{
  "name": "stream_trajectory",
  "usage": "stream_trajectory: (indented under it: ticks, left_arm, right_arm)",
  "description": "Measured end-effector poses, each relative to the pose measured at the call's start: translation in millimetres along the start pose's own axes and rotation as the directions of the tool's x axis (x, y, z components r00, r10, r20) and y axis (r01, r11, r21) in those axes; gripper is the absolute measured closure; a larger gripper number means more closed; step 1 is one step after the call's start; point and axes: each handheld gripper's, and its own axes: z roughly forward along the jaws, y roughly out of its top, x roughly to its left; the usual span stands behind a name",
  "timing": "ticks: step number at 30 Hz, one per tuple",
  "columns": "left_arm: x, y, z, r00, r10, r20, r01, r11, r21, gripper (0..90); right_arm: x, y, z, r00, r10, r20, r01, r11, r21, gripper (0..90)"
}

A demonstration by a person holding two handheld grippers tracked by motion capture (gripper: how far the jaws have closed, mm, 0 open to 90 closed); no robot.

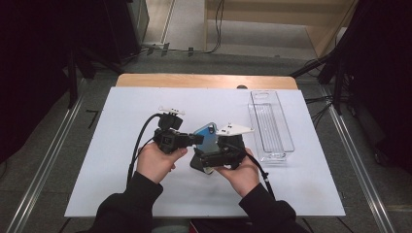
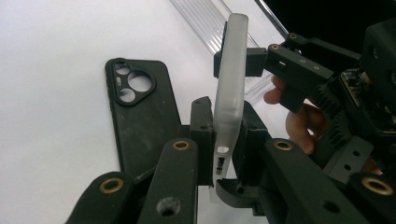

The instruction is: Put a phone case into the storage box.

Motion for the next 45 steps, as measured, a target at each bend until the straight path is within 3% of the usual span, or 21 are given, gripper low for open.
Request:
stream_trajectory:
  ticks: [1,4,11,13,15,22,26,31,34,38,41,45]
  left_arm:
    - [-0.5,0.0,0.5,1.0,0.002,0.002,-0.002,1.0,0.002,81.0]
    - [-1.6,0.2,0.1,1.0,0.002,0.003,-0.002,1.0,-0.005,81.0]
    - [-2.9,0.8,-2.7,0.9998,0.018,0.009,-0.018,0.9998,0.0,80.8]
    - [-5.1,0.9,-3.7,0.9996,0.027,0.009,-0.027,0.9995,-0.018,80.0]
    - [-5.8,2.3,-6.4,0.9993,0.029,0.024,-0.028,0.999,-0.034,64.9]
    - [-5.1,5.8,-16.7,0.999,0.028,0.036,-0.027,0.9986,-0.045,50.3]
    - [-4.9,6.8,-22.1,0.9973,0.058,0.044,-0.057,0.9981,-0.025,43.5]
    - [-2.3,5.0,-30.5,0.9866,0.14,0.084,-0.138,0.9899,-0.033,37.6]
    - [1.0,2.7,-33.2,0.974,0.195,0.116,-0.191,0.9806,-0.042,34.4]
    - [6.1,1.6,-33.7,0.9699,0.196,0.144,-0.194,0.9805,-0.03,34.4]
    - [11.0,-3.1,-32.5,0.9576,0.238,0.162,-0.235,0.9712,-0.038,31.7]
    - [17.2,-14.4,-27.7,0.9475,0.28,0.155,-0.278,0.96,-0.031,31.8]
  right_arm:
    - [0.0,0.1,0.3,1.0,0.002,0.003,-0.002,1.0,0.0,0.0]
    - [-0.9,0.0,-1.6,1.0,0.0,-0.003,0.0,1.0,-0.011,12.0]
    - [-1.2,0.2,-4.1,0.9996,-0.017,-0.022,0.017,1.0,-0.016,14.9]
    - [-1.6,0.8,-5.1,0.9994,-0.018,-0.029,0.017,1.0,-0.021,15.0]
    - [-2.2,1.4,-5.5,0.9993,-0.017,-0.035,0.016,1.0,-0.014,15.0]
    - [-7.6,-1.6,-3.3,0.9992,-0.015,-0.038,0.015,1.0,0.006,15.1]
    - [-14.0,-2.2,-4.0,0.9992,-0.009,-0.039,0.009,1.0,0.008,15.1]
    - [-23.8,-1.5,-7.7,0.9979,-0.019,-0.062,0.02,1.0,0.017,15.0]
    - [-31.0,-0.3,-10.0,0.9935,-0.026,-0.111,0.029,0.999,0.02,15.0]
    - [-38.1,2.9,-15.3,0.9815,-0.042,-0.187,0.044,0.999,0.005,15.0]
    - [-41.4,4.8,-19.1,0.9735,-0.048,-0.224,0.05,0.999,0.002,15.0]
    - [-45.4,5.5,-22.4,0.9627,-0.075,-0.26,0.079,0.997,0.006,15.0]
